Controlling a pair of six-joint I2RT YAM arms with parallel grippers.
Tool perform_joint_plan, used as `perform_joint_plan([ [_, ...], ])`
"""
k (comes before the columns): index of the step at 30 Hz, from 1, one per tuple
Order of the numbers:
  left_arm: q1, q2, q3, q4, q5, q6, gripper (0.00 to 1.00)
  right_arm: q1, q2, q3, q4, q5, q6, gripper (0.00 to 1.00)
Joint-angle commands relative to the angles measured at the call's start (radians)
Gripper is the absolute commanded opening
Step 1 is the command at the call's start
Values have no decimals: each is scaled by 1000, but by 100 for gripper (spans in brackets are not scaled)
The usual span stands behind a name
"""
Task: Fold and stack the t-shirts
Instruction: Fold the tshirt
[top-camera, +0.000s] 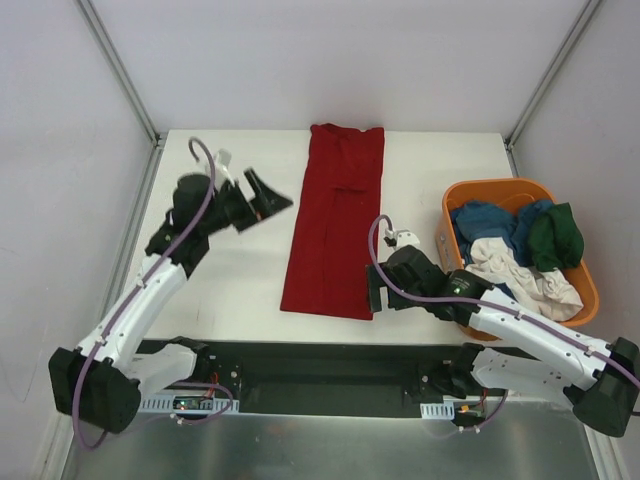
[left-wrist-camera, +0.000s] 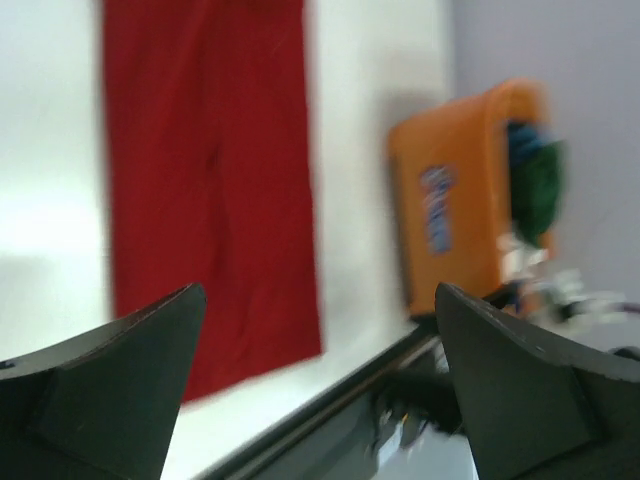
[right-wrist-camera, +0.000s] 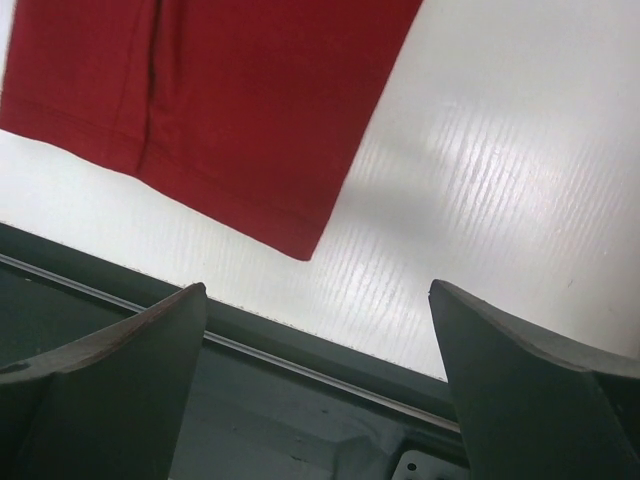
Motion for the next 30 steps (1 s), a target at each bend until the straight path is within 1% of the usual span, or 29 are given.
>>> perform_joint_plan([
  [1,-16,-187,-350,-152,19,-39,99,3,-28,-42,19,-3,22,97],
  [3,-16,-250,-401,-212,28,-35,99,2,-23,-53,16,-14,21,97],
  [4,-17,-302,-445,-246,54,-36,99,3,-22,-58,19,-20,12,97],
  [7,-17,-378,-536,-257,102,-41,99,3,-22,-81,38,-23,13,97],
  [11,-17,-406,-593,-257,116,-61,99,3,-18,-101,56,-22,19,97],
  [15,-17,-367,-605,-255,122,-58,99,2,-9,-118,94,-40,25,97],
  [19,-19,-291,-625,-244,146,-44,99,2,3,-136,113,-37,42,97],
  [26,-27,-172,-631,-197,162,-15,99,3,49,-116,126,-25,36,97],
  [30,-31,-122,-616,-159,156,-4,90,3,81,-104,130,-20,38,97],
])
